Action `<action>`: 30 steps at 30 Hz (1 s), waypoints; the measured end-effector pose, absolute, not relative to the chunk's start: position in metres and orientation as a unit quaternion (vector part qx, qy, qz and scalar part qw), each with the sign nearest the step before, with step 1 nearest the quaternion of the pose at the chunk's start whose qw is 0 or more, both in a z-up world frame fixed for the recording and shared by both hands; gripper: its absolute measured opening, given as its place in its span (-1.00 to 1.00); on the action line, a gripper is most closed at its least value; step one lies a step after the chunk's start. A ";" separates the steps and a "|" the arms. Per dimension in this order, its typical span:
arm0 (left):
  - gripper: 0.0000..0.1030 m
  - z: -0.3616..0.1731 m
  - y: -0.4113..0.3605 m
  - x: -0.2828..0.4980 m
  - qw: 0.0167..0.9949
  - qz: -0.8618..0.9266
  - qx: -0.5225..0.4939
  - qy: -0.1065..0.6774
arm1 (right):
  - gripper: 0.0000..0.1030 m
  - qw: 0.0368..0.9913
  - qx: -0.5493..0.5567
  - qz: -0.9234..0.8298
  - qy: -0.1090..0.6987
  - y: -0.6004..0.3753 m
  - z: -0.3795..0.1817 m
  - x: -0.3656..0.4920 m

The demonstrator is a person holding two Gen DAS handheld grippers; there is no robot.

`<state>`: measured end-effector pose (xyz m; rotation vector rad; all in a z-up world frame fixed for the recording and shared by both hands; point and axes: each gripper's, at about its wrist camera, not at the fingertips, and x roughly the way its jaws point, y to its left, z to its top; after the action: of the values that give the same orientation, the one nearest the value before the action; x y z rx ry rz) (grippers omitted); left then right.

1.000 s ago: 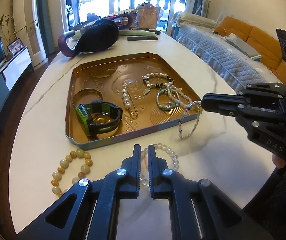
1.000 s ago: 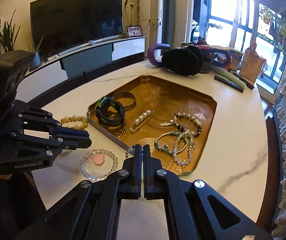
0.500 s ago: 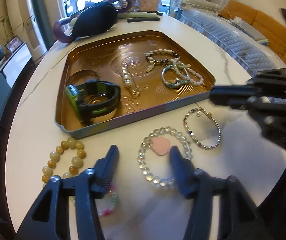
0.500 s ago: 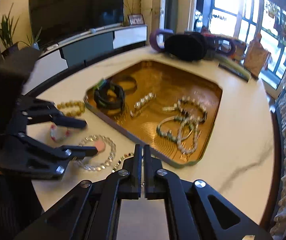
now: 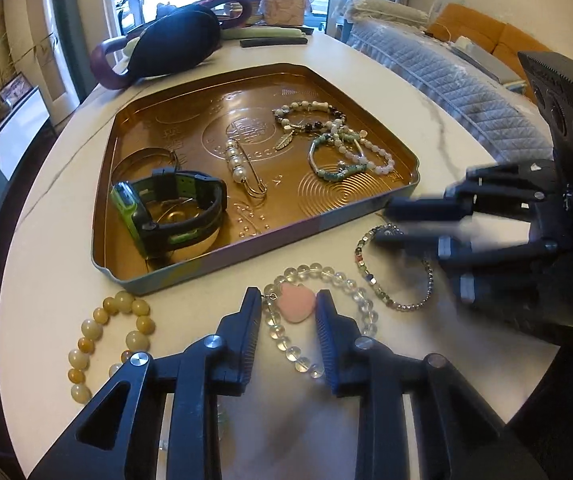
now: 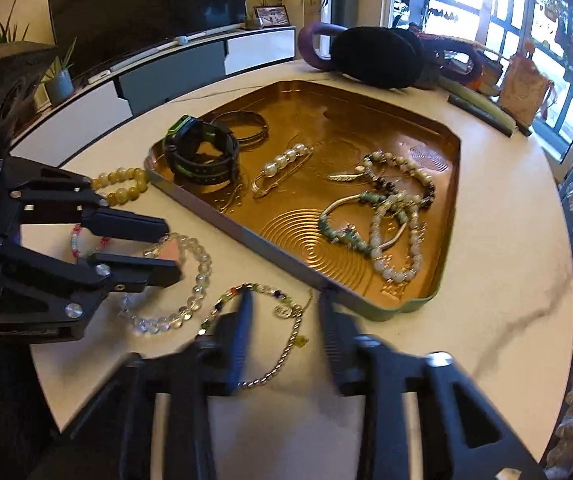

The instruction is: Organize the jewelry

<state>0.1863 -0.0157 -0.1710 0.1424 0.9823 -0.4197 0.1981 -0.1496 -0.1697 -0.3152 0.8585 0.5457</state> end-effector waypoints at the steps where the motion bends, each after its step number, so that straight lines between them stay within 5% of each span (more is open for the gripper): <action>1: -0.45 -0.170 -0.013 0.187 0.857 -0.201 0.053 0.473 | -0.81 0.862 -0.146 0.257 0.412 -0.150 -0.169 0.200; 4: -0.60 -0.167 -0.007 0.187 0.851 -0.210 0.020 0.481 | -0.94 0.865 -0.159 0.251 0.404 -0.145 -0.167 0.198; 5: -1.00 -0.162 -0.005 0.186 0.854 -0.210 0.017 0.477 | -1.00 0.868 -0.151 0.250 0.401 -0.146 -0.165 0.198; 13: -1.00 -0.149 0.005 0.185 0.861 -0.202 0.004 0.467 | -1.00 0.880 -0.127 0.254 0.382 -0.151 -0.146 0.193; 18: -0.84 -0.163 0.002 0.188 0.856 -0.179 0.026 0.485 | -1.00 0.882 -0.127 0.256 0.375 -0.152 -0.142 0.188; 21: -0.45 -0.165 -0.001 0.188 0.861 -0.170 0.037 0.478 | -1.00 0.884 -0.125 0.260 0.368 -0.154 -0.137 0.186; 23: 0.00 -0.166 -0.003 0.189 0.864 -0.167 0.038 0.473 | -1.00 0.887 -0.118 0.260 0.362 -0.156 -0.132 0.184; 24: 0.04 -0.167 -0.003 0.191 0.865 -0.165 0.037 0.472 | -1.00 0.890 -0.115 0.259 0.357 -0.158 -0.128 0.183; 28: 0.07 -0.174 -0.006 0.199 0.866 -0.157 0.040 0.474 | -1.00 0.901 -0.104 0.256 0.334 -0.161 -0.113 0.179; 30: -0.21 -0.174 -0.010 0.201 0.869 -0.162 0.052 0.466 | -1.00 0.907 -0.097 0.254 0.322 -0.164 -0.104 0.177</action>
<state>0.2012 -0.0101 -0.1736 0.1098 0.9743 -0.3381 0.1773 -0.1641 -0.1037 -0.2013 0.6649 0.5245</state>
